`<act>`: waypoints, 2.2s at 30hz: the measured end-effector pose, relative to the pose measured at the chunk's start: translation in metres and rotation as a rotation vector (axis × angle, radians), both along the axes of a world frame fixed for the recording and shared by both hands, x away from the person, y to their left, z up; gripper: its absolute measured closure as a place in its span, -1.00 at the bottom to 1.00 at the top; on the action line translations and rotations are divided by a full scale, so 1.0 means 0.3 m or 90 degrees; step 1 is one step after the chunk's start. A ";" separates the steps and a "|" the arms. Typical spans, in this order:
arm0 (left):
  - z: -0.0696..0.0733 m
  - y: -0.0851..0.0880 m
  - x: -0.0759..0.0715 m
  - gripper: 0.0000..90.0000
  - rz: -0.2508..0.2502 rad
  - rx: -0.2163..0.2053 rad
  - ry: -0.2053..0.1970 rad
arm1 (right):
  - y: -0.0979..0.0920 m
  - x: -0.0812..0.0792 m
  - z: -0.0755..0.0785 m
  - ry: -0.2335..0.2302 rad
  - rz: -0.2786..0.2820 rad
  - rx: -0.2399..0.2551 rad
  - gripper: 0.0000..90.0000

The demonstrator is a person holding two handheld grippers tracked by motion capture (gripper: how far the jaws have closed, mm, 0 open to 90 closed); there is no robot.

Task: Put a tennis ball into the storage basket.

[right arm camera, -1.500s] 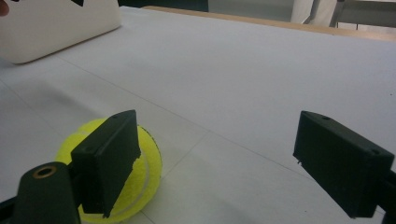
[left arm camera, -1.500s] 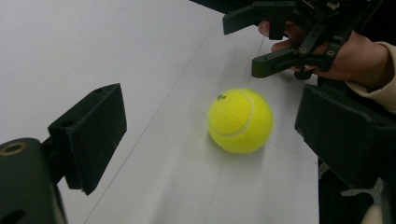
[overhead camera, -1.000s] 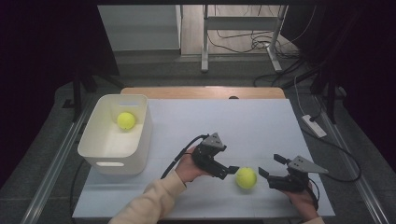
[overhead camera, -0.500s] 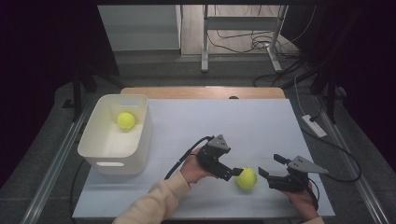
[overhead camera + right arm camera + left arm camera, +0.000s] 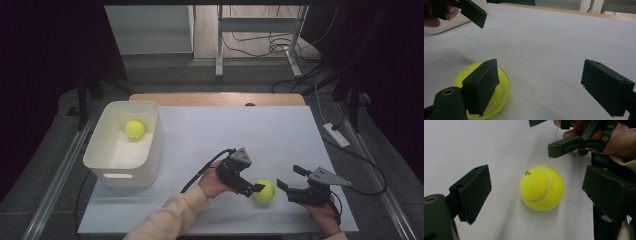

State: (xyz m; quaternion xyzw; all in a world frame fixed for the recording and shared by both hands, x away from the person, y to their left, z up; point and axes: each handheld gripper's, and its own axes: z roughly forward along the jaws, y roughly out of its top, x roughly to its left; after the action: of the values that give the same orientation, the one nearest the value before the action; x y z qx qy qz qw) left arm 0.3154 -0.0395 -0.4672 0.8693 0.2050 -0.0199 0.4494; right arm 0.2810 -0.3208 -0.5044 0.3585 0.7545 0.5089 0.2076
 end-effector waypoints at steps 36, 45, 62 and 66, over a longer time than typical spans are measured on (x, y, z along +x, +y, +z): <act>-0.097 -0.117 0.005 -0.87 -0.028 0.068 0.023 | -0.006 0.001 0.003 -0.006 -0.016 0.004 -0.67; -0.127 -0.142 0.006 -0.81 -0.034 0.096 0.021 | -0.004 0.002 0.001 -0.006 -0.018 0.004 -0.67; -0.125 -0.155 -0.001 -0.39 -0.049 0.100 0.001 | -0.006 0.001 0.000 -0.007 -0.016 0.005 -0.67; -0.114 -0.143 0.000 -0.39 -0.043 0.085 0.000 | -0.007 0.001 0.001 -0.007 -0.017 0.006 -0.67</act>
State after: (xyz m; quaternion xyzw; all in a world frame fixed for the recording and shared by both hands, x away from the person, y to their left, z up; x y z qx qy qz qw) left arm 0.3154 -0.0825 -0.5013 0.9036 0.1767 -0.0214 0.3897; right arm 0.2813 -0.3231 -0.5042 0.3669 0.7463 0.5113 0.2169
